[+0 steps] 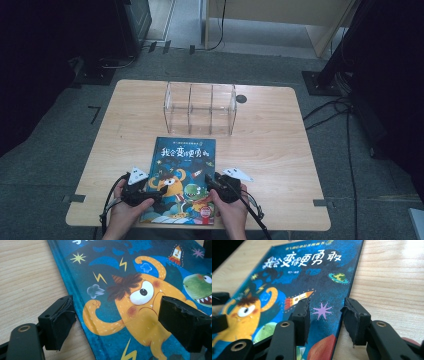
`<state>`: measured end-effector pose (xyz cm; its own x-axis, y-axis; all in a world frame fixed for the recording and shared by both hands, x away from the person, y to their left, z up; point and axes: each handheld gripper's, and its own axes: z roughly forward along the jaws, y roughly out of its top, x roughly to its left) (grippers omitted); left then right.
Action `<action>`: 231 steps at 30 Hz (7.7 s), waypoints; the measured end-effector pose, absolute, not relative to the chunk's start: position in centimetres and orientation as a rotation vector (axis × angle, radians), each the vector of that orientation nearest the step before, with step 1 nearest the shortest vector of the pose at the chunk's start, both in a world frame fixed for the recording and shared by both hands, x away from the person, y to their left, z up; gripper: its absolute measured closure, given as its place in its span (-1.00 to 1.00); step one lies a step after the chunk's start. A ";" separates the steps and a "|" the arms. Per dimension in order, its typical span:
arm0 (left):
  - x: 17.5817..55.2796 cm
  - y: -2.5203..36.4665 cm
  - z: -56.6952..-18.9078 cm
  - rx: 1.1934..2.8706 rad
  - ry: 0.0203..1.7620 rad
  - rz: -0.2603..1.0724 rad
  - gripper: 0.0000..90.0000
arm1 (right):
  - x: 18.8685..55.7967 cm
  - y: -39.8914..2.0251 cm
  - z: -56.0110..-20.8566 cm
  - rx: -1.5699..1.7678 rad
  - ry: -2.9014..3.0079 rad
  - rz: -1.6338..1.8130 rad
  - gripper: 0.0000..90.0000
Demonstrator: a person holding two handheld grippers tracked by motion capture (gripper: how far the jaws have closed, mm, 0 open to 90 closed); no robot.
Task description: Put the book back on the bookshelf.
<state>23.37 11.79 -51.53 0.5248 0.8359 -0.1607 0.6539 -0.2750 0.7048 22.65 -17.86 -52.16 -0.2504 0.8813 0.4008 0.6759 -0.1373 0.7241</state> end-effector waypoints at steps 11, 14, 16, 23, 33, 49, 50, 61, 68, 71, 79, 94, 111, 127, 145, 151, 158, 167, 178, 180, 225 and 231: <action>23.3 11.7 -51.6 2.006 1.225 0.325 -0.69 | 22.5 -18.0 -52.0 1.801 1.910 1.372 0.16; 23.2 11.6 -51.6 2.007 1.228 0.343 -0.68 | 22.5 -17.9 -52.1 1.814 1.928 1.365 0.12; 23.1 11.5 -51.7 2.016 1.227 0.359 -0.68 | 22.6 -18.0 -52.2 1.830 1.936 1.371 0.09; 23.0 11.5 -51.7 2.010 1.225 0.367 -0.66 | 22.7 -18.4 -52.3 1.851 1.957 1.411 0.06; 22.7 11.4 -51.7 2.025 1.199 0.364 -0.65 | 22.1 -18.7 -52.2 1.927 1.912 1.370 0.26; 22.6 11.4 -51.7 2.012 1.217 0.388 -0.51 | 22.7 -19.3 -51.8 2.016 1.927 1.352 0.45; 22.7 11.5 -51.7 2.010 1.218 0.383 -0.51 | 22.6 -19.5 -51.7 2.029 1.908 1.381 0.45; 22.7 11.6 -51.7 1.999 1.220 0.369 -0.51 | 22.9 -19.5 -51.2 2.018 1.901 1.405 0.44; 22.7 11.7 -51.7 1.998 1.218 0.368 -0.47 | 23.1 -19.4 -51.2 2.005 1.900 1.389 0.42; 22.7 11.7 -51.7 1.999 1.221 0.375 -0.44 | 23.2 -19.3 -51.3 2.014 1.893 1.391 0.41; 22.7 11.6 -51.7 2.002 1.220 0.381 -0.46 | 23.5 -19.8 -51.8 2.038 1.956 1.420 0.25; 22.7 11.7 -51.7 2.004 1.216 0.379 -0.42 | 23.6 -20.9 -52.0 2.139 2.006 1.454 0.35; 22.7 11.8 -51.7 1.989 1.225 0.370 -0.42 | 23.8 -21.2 -51.2 2.136 2.010 1.501 0.39; 22.8 11.8 -51.7 1.985 1.223 0.352 -0.49 | 23.9 -21.7 -51.0 2.132 1.994 1.588 0.38; 22.8 11.5 -51.7 2.002 1.222 0.376 -0.53 | 24.1 -21.5 -52.0 2.178 2.038 1.554 0.30; 22.8 11.5 -51.7 2.003 1.221 0.379 -0.54 | 24.1 -21.5 -52.2 2.190 2.038 1.556 0.30; 22.9 11.7 -51.7 1.988 1.226 0.354 -0.57 | 24.1 -22.2 -52.0 2.189 2.023 1.669 0.31; 23.1 12.1 -51.7 1.954 1.231 0.299 -0.62 | 23.9 -22.4 -50.9 2.127 2.031 1.734 0.40; 23.2 12.2 -51.7 1.947 1.237 0.292 -0.66 | 23.8 -21.9 -50.4 2.036 2.093 1.654 0.43; 23.3 12.4 -51.6 1.933 1.237 0.274 -0.67 | 23.8 -22.1 -50.2 2.044 2.080 1.722 0.43; 23.2 12.1 -51.7 1.962 1.234 0.310 -0.67 | 24.1 -20.4 -52.1 1.926 2.267 1.605 0.39; 23.3 12.4 -51.7 1.936 1.238 0.279 -0.67 | 24.3 -20.9 -51.8 1.987 2.231 1.744 0.55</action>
